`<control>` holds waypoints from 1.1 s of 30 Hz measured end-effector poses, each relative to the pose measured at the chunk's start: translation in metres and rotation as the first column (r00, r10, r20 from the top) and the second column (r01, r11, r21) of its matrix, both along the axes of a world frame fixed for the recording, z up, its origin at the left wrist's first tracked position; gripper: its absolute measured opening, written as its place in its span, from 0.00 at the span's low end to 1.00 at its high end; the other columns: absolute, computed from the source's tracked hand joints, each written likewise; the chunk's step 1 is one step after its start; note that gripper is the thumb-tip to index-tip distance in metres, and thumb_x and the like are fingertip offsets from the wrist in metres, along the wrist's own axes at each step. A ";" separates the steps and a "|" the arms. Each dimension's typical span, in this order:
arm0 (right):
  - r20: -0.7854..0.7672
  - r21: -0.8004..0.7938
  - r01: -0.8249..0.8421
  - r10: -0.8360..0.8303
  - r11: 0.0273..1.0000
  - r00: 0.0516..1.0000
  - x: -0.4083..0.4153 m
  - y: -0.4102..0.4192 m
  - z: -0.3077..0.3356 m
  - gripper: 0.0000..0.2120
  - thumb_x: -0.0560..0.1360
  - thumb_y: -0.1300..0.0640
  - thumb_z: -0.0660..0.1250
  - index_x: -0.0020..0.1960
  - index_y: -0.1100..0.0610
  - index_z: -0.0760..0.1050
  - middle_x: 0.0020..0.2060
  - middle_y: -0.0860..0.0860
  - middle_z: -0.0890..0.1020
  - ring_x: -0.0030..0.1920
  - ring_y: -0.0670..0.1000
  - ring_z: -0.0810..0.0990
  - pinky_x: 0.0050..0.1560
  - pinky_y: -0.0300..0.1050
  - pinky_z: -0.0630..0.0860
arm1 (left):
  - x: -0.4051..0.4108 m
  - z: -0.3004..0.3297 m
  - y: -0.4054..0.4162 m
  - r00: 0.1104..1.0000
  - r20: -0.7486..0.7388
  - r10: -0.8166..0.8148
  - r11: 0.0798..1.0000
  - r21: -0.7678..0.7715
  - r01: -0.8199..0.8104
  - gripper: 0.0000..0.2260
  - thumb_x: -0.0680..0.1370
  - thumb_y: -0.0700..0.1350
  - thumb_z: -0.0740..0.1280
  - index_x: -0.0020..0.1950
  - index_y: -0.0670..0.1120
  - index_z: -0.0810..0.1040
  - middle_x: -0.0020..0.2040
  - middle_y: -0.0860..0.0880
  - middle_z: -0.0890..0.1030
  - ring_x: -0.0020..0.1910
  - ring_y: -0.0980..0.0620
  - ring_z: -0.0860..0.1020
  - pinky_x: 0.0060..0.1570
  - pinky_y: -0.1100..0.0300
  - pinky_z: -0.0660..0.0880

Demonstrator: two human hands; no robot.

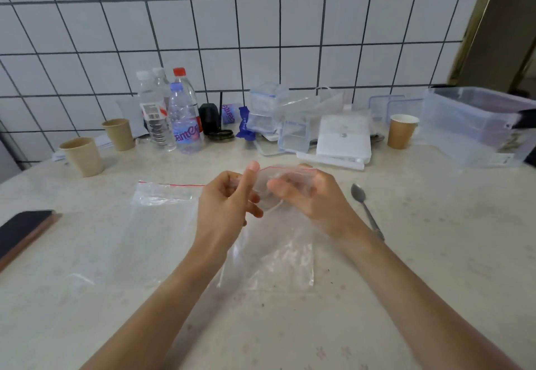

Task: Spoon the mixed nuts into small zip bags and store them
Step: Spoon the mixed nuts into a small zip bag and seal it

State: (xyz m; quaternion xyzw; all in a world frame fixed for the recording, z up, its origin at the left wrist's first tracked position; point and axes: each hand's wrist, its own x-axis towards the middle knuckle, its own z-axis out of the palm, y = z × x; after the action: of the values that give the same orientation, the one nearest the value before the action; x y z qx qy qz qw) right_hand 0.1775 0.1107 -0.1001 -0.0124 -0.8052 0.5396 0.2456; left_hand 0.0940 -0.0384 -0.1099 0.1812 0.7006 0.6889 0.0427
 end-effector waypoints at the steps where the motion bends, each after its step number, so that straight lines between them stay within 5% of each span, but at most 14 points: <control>1: 0.006 -0.024 0.015 -0.015 1.000 1.000 0.001 -0.003 0.001 0.18 0.78 0.38 0.67 0.51 0.51 0.86 0.52 0.49 0.86 0.58 0.51 0.82 0.63 0.54 0.77 | 0.001 0.001 -0.001 1.000 0.008 0.006 1.000 0.009 -0.006 0.25 0.76 0.66 0.71 0.45 0.42 0.78 0.35 0.48 0.85 0.33 0.49 0.85 0.32 0.57 0.72; 4: 0.045 -0.108 0.077 -0.072 0.991 0.996 0.000 -0.009 0.001 0.22 0.80 0.36 0.61 0.54 0.50 0.86 0.50 0.48 0.88 0.55 0.50 0.85 0.62 0.55 0.79 | 0.003 0.004 -0.002 1.000 0.008 0.022 1.000 0.016 -0.022 0.24 0.75 0.64 0.72 0.46 0.41 0.80 0.35 0.49 0.85 0.35 0.50 0.86 0.32 0.58 0.74; 8: 0.039 -0.197 0.127 -0.122 0.972 0.992 0.000 -0.009 -0.003 0.15 0.78 0.46 0.66 0.49 0.56 0.84 0.46 0.55 0.87 0.52 0.59 0.85 0.58 0.66 0.80 | 0.005 0.003 -0.002 1.000 0.000 0.019 0.999 0.034 -0.019 0.16 0.75 0.56 0.77 0.46 0.44 0.79 0.38 0.50 0.86 0.37 0.50 0.87 0.30 0.61 0.78; 15: -0.065 -0.146 0.168 -0.179 0.975 0.982 -0.006 -0.005 -0.012 0.10 0.79 0.59 0.64 0.42 0.59 0.81 0.40 0.59 0.83 0.41 0.56 0.80 0.45 0.51 0.74 | 0.001 -0.002 -0.004 1.000 0.020 0.020 0.999 0.044 -0.020 0.02 0.79 0.40 0.71 0.48 0.45 0.78 0.35 0.50 0.84 0.35 0.51 0.85 0.35 0.55 0.79; 17: -0.137 -0.110 0.226 -0.240 0.968 0.961 -0.006 -0.005 -0.012 0.11 0.78 0.59 0.63 0.41 0.56 0.82 0.38 0.53 0.84 0.43 0.57 0.81 0.43 0.47 0.75 | -0.001 -0.002 -0.005 0.997 -0.036 0.075 0.997 0.015 -0.075 0.02 0.79 0.39 0.69 0.47 0.45 0.78 0.33 0.49 0.84 0.33 0.52 0.84 0.37 0.52 0.80; 21: -0.262 -0.072 0.420 -0.423 0.905 0.867 -0.006 -0.004 -0.010 0.11 0.75 0.57 0.63 0.43 0.48 0.83 0.40 0.37 0.85 0.44 0.38 0.82 0.42 0.26 0.72 | -0.004 0.000 -0.008 0.962 -0.226 0.156 0.977 -0.108 -0.183 0.04 0.78 0.41 0.70 0.50 0.48 0.77 0.37 0.46 0.84 0.37 0.49 0.85 0.40 0.48 0.83; 25: -0.251 0.079 0.586 -0.552 0.807 0.795 -0.002 0.011 -0.010 0.05 0.74 0.62 0.69 0.46 0.53 0.80 0.38 0.49 0.77 0.39 0.48 0.77 0.40 0.35 0.71 | -0.005 0.004 -0.011 0.996 0.040 0.076 0.997 0.012 -0.077 0.07 0.79 0.41 0.74 0.51 0.42 0.78 0.45 0.43 0.82 0.39 0.48 0.87 0.32 0.51 0.84; 29: 0.011 -0.277 0.455 -0.471 0.846 0.882 0.000 0.019 -0.003 0.04 0.72 0.66 0.69 0.43 0.59 0.77 0.29 0.53 0.80 0.31 0.54 0.81 0.33 0.46 0.78 | -0.011 0.004 -0.014 0.942 0.299 -0.155 0.972 0.215 0.092 0.04 0.79 0.39 0.73 0.52 0.39 0.83 0.47 0.43 0.88 0.47 0.45 0.88 0.41 0.54 0.85; 33: 0.173 -0.663 0.250 -0.180 0.706 0.968 -0.002 0.019 0.001 0.03 0.78 0.69 0.68 0.48 0.64 0.80 0.40 0.58 0.87 0.40 0.57 0.87 0.36 0.46 0.82 | -0.017 0.006 -0.014 0.816 0.472 -0.332 0.891 0.441 0.107 0.04 0.79 0.36 0.70 0.48 0.38 0.85 0.47 0.42 0.88 0.47 0.48 0.87 0.42 0.60 0.84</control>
State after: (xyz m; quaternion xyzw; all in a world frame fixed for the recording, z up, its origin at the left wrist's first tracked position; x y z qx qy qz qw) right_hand 0.1759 0.1300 -0.0992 -0.2208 -0.5560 0.7625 0.2462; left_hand 0.0771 -0.0520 -0.1041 0.0677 0.4804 0.8284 0.2799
